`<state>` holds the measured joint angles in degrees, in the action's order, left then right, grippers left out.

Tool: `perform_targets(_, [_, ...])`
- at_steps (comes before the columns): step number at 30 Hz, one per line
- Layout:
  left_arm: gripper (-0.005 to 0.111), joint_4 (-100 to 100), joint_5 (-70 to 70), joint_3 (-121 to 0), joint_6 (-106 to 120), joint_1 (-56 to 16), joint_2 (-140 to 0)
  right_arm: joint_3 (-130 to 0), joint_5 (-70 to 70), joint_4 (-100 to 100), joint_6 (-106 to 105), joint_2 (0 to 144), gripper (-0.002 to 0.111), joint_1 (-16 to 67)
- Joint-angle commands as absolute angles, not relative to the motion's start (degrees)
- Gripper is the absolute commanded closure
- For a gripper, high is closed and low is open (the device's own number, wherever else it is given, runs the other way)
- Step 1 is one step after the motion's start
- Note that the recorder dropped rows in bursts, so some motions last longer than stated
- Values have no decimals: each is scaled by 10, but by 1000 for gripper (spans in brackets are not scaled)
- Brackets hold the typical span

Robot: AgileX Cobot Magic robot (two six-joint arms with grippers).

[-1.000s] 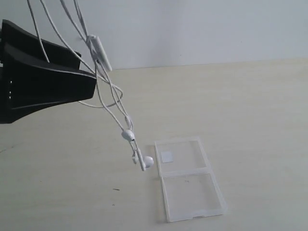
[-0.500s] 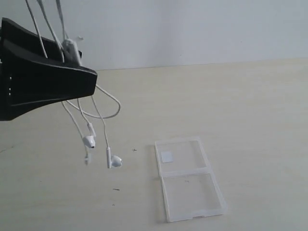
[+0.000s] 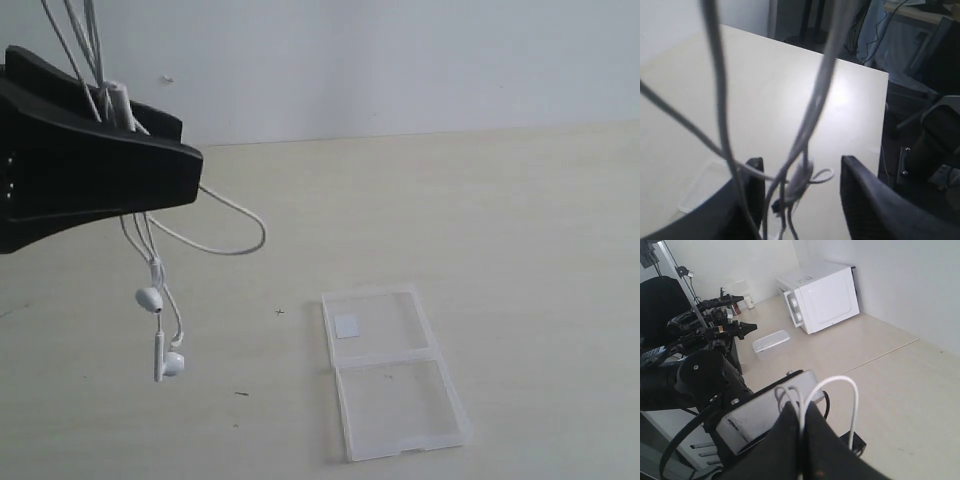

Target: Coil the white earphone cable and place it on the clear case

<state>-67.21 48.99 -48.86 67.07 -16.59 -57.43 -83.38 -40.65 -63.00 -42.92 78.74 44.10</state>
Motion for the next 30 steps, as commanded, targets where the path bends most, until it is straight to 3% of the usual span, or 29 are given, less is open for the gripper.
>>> perform_targets(1, [62,-682,518,-487,678,-165,-574,-839,-403,-639,-439,786,108,443])
perform_targets(8, [58,-682,524,-487,678,-165,-581,-839,-403,-645,-439,786,108,443])
perform_targets(19, [77,-681,515,-487,679,-165,-607,-839,-417,-644,-439,786,108,443])
perform_targets(21, [73,-681,509,-487,679,-165,-606,-839,-417,-644,-440,786,108,443])
perform_targets(26, [50,-681,496,-487,678,-165,-606,-839,-420,-644,-444,786,108,443])
perform_targets(30, [49,-691,474,-487,678,-165,-606,-839,-422,-644,-445,786,108,443])
